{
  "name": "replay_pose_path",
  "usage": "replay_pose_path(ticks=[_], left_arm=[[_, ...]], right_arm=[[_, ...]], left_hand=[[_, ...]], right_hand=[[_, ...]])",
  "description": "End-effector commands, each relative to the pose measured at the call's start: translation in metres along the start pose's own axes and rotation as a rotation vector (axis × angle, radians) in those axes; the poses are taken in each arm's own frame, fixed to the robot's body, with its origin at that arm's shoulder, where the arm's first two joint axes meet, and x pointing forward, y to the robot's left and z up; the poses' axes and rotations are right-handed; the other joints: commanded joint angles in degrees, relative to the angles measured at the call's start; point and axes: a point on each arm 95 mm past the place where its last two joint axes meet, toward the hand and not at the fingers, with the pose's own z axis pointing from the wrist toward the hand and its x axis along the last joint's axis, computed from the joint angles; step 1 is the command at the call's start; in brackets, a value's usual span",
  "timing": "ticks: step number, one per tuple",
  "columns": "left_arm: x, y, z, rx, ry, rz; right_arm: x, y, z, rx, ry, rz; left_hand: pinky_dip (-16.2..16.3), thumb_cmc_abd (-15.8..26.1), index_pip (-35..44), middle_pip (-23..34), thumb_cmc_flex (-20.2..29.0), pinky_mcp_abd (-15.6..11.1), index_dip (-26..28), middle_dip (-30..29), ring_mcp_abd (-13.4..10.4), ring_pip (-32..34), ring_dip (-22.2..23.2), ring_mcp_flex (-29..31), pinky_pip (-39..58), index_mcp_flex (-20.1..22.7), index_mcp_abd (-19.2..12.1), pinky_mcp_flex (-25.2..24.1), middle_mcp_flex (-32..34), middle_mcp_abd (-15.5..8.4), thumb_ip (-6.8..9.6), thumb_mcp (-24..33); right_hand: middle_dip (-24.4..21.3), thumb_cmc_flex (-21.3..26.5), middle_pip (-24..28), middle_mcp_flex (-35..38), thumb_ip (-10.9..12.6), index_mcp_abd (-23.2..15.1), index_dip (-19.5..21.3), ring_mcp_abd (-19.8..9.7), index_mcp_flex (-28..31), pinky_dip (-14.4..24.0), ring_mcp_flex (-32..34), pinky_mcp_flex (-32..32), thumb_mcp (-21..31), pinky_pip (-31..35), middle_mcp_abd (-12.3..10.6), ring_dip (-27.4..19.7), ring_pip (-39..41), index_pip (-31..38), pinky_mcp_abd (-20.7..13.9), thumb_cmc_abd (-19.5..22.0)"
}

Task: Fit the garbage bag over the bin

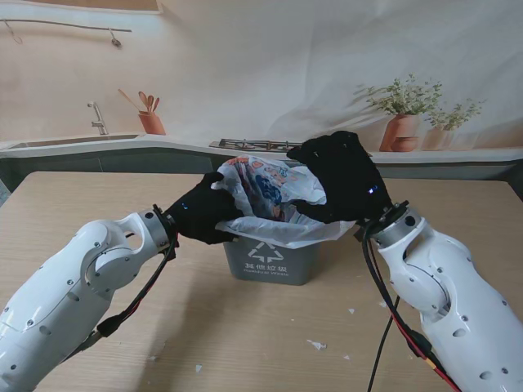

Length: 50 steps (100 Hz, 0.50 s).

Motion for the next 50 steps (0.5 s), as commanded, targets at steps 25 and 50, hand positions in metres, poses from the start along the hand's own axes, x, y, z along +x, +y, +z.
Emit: replay_pose_path(ticks=[25,50], left_arm=[[0.002,0.014,-0.001,-0.058,0.006,-0.001],[0.001,0.014,-0.001,-0.058,0.005,-0.003]], right_arm=[[-0.042,-0.013,0.023,0.207,-0.076,-0.016],[-0.059,-0.03,0.029,0.286,-0.098,-0.043]], left_hand=[[1.1,1.4,3.0,-0.2,1.7,0.5,0.4,0.6,-1.2,0.8,1.2,1.4,7.9,1.8,-5.4,2.1,0.0,-2.4,-1.7,0.2],[1.1,1.3,3.0,-0.2,1.7,0.6,0.3,0.6,-1.2,0.8,1.3,1.4,7.9,1.9,-5.4,2.1,-0.1,-2.4,-1.68,0.3]], right_hand=[[-1.6,-5.3,-3.3,-3.6,2.7,2.3,-2.6,-0.6,-1.2,2.2,-3.2,0.7,-2.9,-14.7,1.2,-3.4,-6.2,-4.4,1.6,0.1],[0.2,-0.9,-0.8,8.7,2.6,1.0,-2.7,0.7,7.1,8.4,5.7,5.8,-2.6,-22.1,1.0,-0.8,-1.1,-0.6,3.2,-2.0]])
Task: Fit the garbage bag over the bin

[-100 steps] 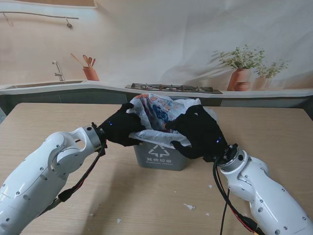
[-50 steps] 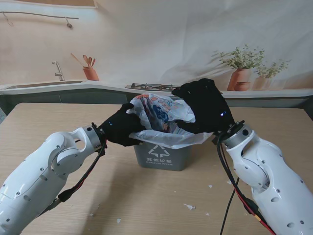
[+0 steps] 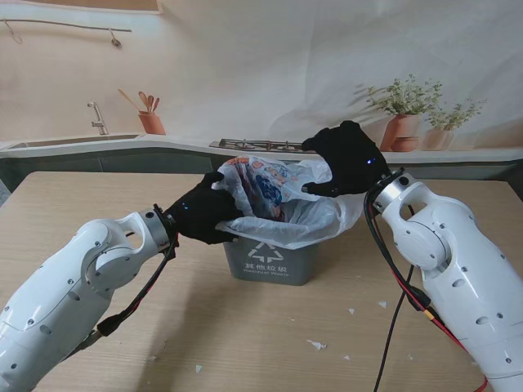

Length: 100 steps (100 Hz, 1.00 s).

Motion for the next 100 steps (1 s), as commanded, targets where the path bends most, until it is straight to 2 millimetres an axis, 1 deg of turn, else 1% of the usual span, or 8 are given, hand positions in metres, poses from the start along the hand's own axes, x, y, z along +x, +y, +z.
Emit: replay_pose_path(ticks=[1,17,30,33,35,42,57,100], left_arm=[[0.002,0.014,-0.002,-0.051,0.001,-0.013],[0.001,0.015,-0.001,-0.054,0.001,-0.015],[0.001,0.015,-0.001,-0.056,0.002,-0.018],[0.001,0.016,0.0,-0.055,0.002,-0.019],[0.001,0.016,0.0,-0.055,0.002,-0.02],[0.002,0.016,0.001,-0.056,0.002,-0.023],[0.001,0.017,0.002,-0.061,0.005,-0.026],[0.001,0.021,0.004,-0.077,0.018,-0.022]], right_arm=[[-0.001,-0.007,0.001,0.023,-0.01,-0.004],[-0.006,-0.015,0.004,0.047,-0.022,-0.003],[-0.011,-0.02,0.008,0.007,-0.025,-0.007],[-0.012,-0.021,0.009,-0.007,-0.024,-0.008],[-0.013,-0.021,0.009,-0.018,-0.023,-0.007],[-0.014,-0.023,0.011,-0.064,-0.042,0.007],[-0.019,-0.03,0.01,-0.102,-0.159,0.083],[-0.041,-0.09,0.003,0.003,-0.53,0.428]], left_hand=[[1.1,1.3,2.9,-0.2,1.7,0.6,0.3,0.6,-1.2,0.8,1.2,1.0,7.9,1.9,-5.2,2.1,-0.1,-2.3,-1.68,0.3],[1.1,1.2,2.9,-0.2,1.6,0.6,0.2,0.5,-1.2,0.8,1.3,1.0,7.8,1.9,-5.1,2.1,0.0,-2.3,-1.66,0.4],[1.1,1.2,2.9,-0.2,1.6,0.6,0.2,0.5,-1.2,0.7,1.2,1.0,7.8,1.9,-5.2,2.1,0.0,-2.3,-1.68,0.5],[1.1,1.3,2.9,-0.3,1.6,0.6,0.2,0.5,-1.3,0.7,1.2,1.1,7.8,1.9,-5.3,2.1,0.0,-2.4,-1.69,0.4],[1.1,1.3,2.9,-0.3,1.6,0.6,0.2,0.5,-1.3,0.7,1.2,1.1,7.8,1.9,-5.3,2.1,0.0,-2.4,-1.7,0.5],[1.1,1.3,3.0,-0.3,1.6,0.6,0.2,0.5,-1.3,0.7,1.2,1.0,7.9,1.8,-5.3,2.1,-0.1,-2.5,-1.74,0.4],[1.1,1.4,3.1,-0.3,1.6,0.6,0.4,0.6,-1.3,0.6,1.2,0.8,7.9,1.5,-5.5,2.1,-0.3,-2.5,-1.86,0.4],[1.1,2.2,3.0,-0.6,1.7,0.5,0.5,0.5,-1.9,0.4,1.1,0.8,7.9,1.0,-6.7,2.1,-0.8,-3.6,-2.6,-0.5]], right_hand=[[1.0,1.5,1.3,2.3,2.7,0.8,-0.6,0.7,1.5,1.8,1.9,1.0,-0.5,-2.2,0.5,1.4,1.4,0.8,1.7,-2.0],[2.7,3.5,4.2,10.6,1.9,-0.7,-0.1,1.9,8.2,3.7,7.7,4.0,8.1,-3.9,0.4,3.8,6.4,4.3,2.3,-5.1],[5.6,7.6,11.6,22.9,0.5,-9.2,6.1,0.2,16.6,4.5,17.9,9.2,20.2,-2.2,-5.5,7.0,14.4,13.0,3.0,-8.6],[7.0,11.1,13.3,27.2,-5.8,-12.6,1.9,-0.7,18.2,2.8,21.6,10.7,21.8,0.4,-6.7,7.3,16.4,19.4,3.0,-11.4],[8.0,13.4,14.1,29.4,-8.0,-14.9,-0.1,-1.0,18.6,1.4,23.3,11.4,22.3,2.3,-7.3,7.4,17.4,23.7,3.1,-12.8],[10.8,18.1,17.5,35.7,-9.6,-20.4,0.9,-2.4,23.1,-2.3,28.8,12.4,25.1,11.6,-8.1,7.9,21.6,29.6,2.6,-13.3],[15.7,19.3,20.0,37.8,-9.7,-19.2,3.1,-2.6,22.7,-4.1,31.7,8.0,24.6,29.3,-7.1,8.6,25.4,30.2,0.9,-10.8],[16.9,21.2,20.7,38.4,-9.6,-18.3,6.6,-2.3,16.0,-3.7,33.5,9.3,21.8,33.3,-8.1,8.6,27.4,33.3,0.5,-4.3]])
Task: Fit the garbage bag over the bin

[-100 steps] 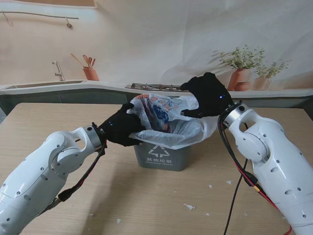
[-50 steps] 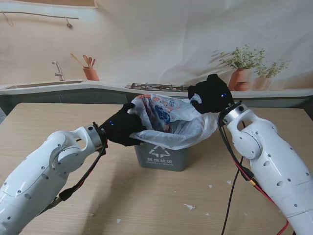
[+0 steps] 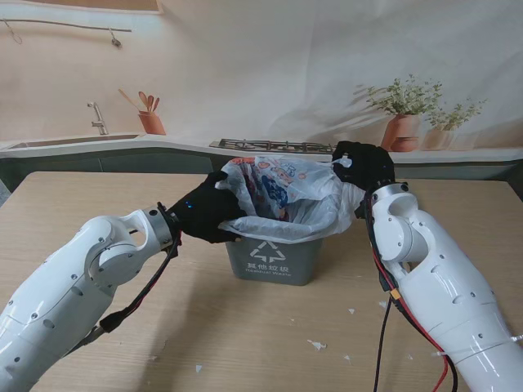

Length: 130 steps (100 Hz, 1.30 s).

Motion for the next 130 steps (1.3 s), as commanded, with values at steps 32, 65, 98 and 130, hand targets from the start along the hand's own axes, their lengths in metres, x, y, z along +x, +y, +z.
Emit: replay_pose_path(ticks=[32,65,98,130], left_arm=[[0.002,0.021,-0.001,-0.069,0.006,-0.021],[0.002,0.022,-0.001,-0.066,0.001,-0.023],[0.003,0.024,0.0,-0.063,-0.005,-0.028],[0.003,0.022,0.0,-0.051,-0.008,-0.023]], right_arm=[[-0.027,-0.046,-0.009,0.107,-0.124,0.043],[-0.033,-0.062,-0.017,0.137,-0.057,0.032],[-0.036,-0.067,-0.021,0.195,-0.034,0.08],[-0.035,-0.055,-0.026,0.166,-0.02,0.21]], left_hand=[[1.5,1.7,3.1,-0.4,2.0,0.5,0.4,0.6,-1.5,0.4,1.1,0.6,7.8,1.2,-5.9,3.4,-0.6,-2.7,-2.49,-0.4],[1.5,1.5,3.1,-0.3,2.1,0.5,0.1,0.5,-1.4,0.5,1.0,0.7,7.8,1.4,-5.6,3.4,-0.4,-2.4,-2.19,-0.2],[1.5,1.1,3.2,-0.2,2.1,0.5,-0.2,0.6,-1.3,0.4,1.0,0.6,7.8,1.6,-5.0,3.4,-0.3,-2.0,-2.04,0.0],[1.5,1.2,3.3,-0.1,1.8,0.5,-0.7,0.3,-1.3,0.4,0.9,0.6,7.7,1.5,-5.3,3.4,-0.4,-2.2,-2.12,0.1]], right_hand=[[-0.4,2.1,1.6,0.8,-0.9,0.0,-0.7,-0.6,-0.3,-0.3,1.0,-0.5,0.4,2.9,-1.4,0.6,1.5,3.0,-0.8,0.8],[-1.6,1.8,1.2,0.4,-1.0,0.0,-1.5,-1.0,-0.2,-0.3,0.6,-0.1,0.8,3.0,-1.4,0.4,1.1,3.0,-0.9,0.3],[-8.3,-7.5,-3.0,-21.1,5.6,8.4,1.0,2.0,-12.5,-3.7,-17.0,-8.9,-5.4,-3.3,1.6,0.7,-7.4,-6.4,-2.0,7.9],[-14.0,-14.8,-11.6,-50.1,10.8,16.3,-0.8,0.1,-32.7,-3.4,-39.1,-18.0,-20.7,-18.8,4.3,-5.3,-22.3,-20.7,-4.8,16.5]])
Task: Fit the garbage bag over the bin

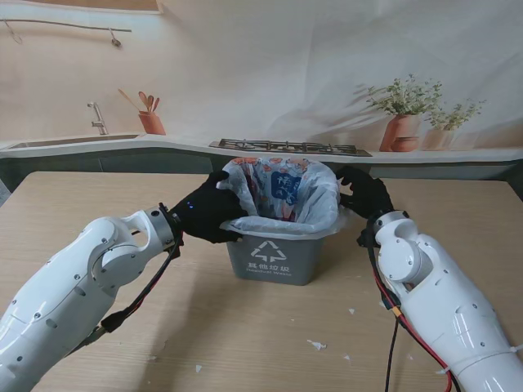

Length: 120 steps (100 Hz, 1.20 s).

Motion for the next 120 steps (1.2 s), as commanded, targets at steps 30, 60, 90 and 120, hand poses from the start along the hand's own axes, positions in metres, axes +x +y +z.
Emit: replay_pose_path(ticks=[30,60,90,120], left_arm=[[0.002,0.02,-0.002,-0.074,-0.003,-0.015],[0.002,0.018,-0.003,-0.071,-0.003,-0.014],[0.001,0.016,-0.004,-0.045,0.008,-0.026],[0.0,0.005,-0.007,0.008,0.01,-0.04]], right_arm=[[0.01,0.014,-0.01,-0.056,-0.007,0.254],[0.014,0.023,-0.02,-0.09,-0.012,0.437],[0.019,0.033,-0.034,-0.125,0.036,0.412],[0.018,0.033,-0.035,-0.135,0.043,0.415]], left_hand=[[2.2,1.0,2.2,-0.1,1.7,0.8,-0.3,0.3,-1.3,0.4,0.8,0.7,7.8,1.6,-5.2,4.4,-0.2,-1.8,-2.1,0.7],[2.1,0.6,2.1,0.0,1.5,0.7,-0.8,0.3,-1.1,0.2,0.8,0.3,7.6,1.6,-4.9,4.4,-0.5,-1.7,-1.67,0.8],[-0.9,-3.8,-21.4,-2.5,-16.6,1.2,-8.8,-11.7,3.1,-3.8,0.9,-12.7,1.3,-17.5,13.8,4.5,-25.7,7.0,3.06,2.5],[-3.2,-3.7,-42.8,-22.0,-17.2,-0.7,-20.9,-27.9,5.4,-15.0,-5.8,-26.6,-5.0,-35.5,16.8,5.0,-41.5,13.9,3.04,-5.9]], right_hand=[[-5.3,-1.4,-11.5,-5.1,3.5,1.0,-4.1,-3.5,-4.4,16.1,-6.3,1.1,-4.2,-25.2,1.0,-5.6,-10.2,-6.0,-2.1,1.4],[-11.1,-4.6,-28.1,-4.5,3.7,-0.2,-8.7,-4.0,-4.6,19.6,-10.1,-3.4,-8.7,-27.5,2.0,-8.6,-15.8,-14.5,-4.0,1.9],[-9.5,-3.2,-25.2,-4.4,3.9,0.2,-7.5,-3.8,-4.5,20.2,-9.9,-3.0,-10.3,-27.5,2.0,-8.3,-15.1,-13.6,-3.8,3.1],[-9.0,-2.9,-23.9,-4.5,4.0,0.2,-7.0,-3.8,-4.5,20.5,-9.7,-2.9,-10.5,-27.6,1.9,-8.2,-14.9,-12.8,-3.8,3.1]])
